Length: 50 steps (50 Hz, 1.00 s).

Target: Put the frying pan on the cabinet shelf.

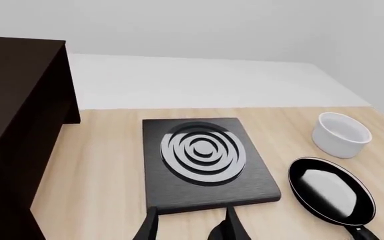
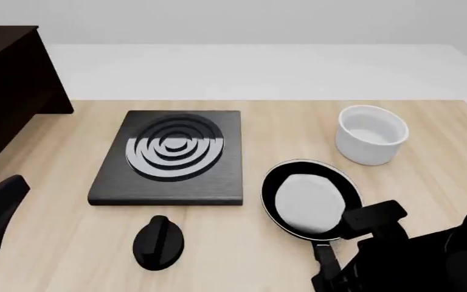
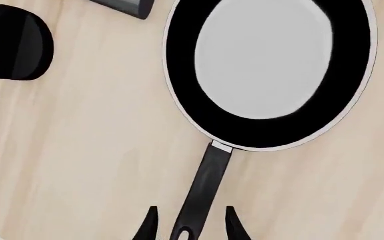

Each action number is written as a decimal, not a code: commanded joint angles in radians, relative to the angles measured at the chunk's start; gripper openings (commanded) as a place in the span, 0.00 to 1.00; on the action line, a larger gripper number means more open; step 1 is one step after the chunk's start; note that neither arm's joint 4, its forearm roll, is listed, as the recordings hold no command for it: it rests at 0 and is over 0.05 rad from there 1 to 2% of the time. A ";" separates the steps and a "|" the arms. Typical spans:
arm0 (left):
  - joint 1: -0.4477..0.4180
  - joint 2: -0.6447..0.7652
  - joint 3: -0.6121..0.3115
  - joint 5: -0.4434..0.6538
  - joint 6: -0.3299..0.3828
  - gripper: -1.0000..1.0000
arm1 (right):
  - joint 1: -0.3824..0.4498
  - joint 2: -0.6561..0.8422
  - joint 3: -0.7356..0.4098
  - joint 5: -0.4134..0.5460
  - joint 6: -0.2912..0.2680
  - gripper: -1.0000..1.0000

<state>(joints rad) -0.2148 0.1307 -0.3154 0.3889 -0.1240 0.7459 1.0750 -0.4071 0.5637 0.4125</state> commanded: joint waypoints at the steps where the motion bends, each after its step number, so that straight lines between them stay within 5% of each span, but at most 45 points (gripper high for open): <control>1: 0.000 0.000 0.001 -0.001 0.002 1.00 | 0.011 0.030 0.032 -0.043 0.017 1.00; 14: 0.000 0.004 0.007 -0.008 0.001 1.00 | 0.013 0.060 0.079 -0.094 0.025 1.00; 33: -0.002 0.006 0.008 -0.011 0.001 1.00 | 0.077 0.097 0.148 -0.180 0.118 1.00; 40: -0.002 0.008 0.013 -0.018 0.003 1.00 | 0.004 0.050 0.126 -0.133 0.064 1.00; 41: -0.003 0.009 0.010 -0.016 0.003 1.00 | -0.021 0.039 0.118 -0.121 0.038 0.00; 49: -0.003 0.006 0.017 -0.018 0.004 1.00 | -0.065 0.000 0.099 -0.094 -0.008 0.00; 50: -0.004 0.007 0.017 -0.019 0.004 1.00 | 0.007 0.039 0.090 -0.105 0.000 0.00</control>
<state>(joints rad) -0.2174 0.1372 -0.3031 0.3738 -0.1208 0.7326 1.1191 -0.2866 0.4476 0.4482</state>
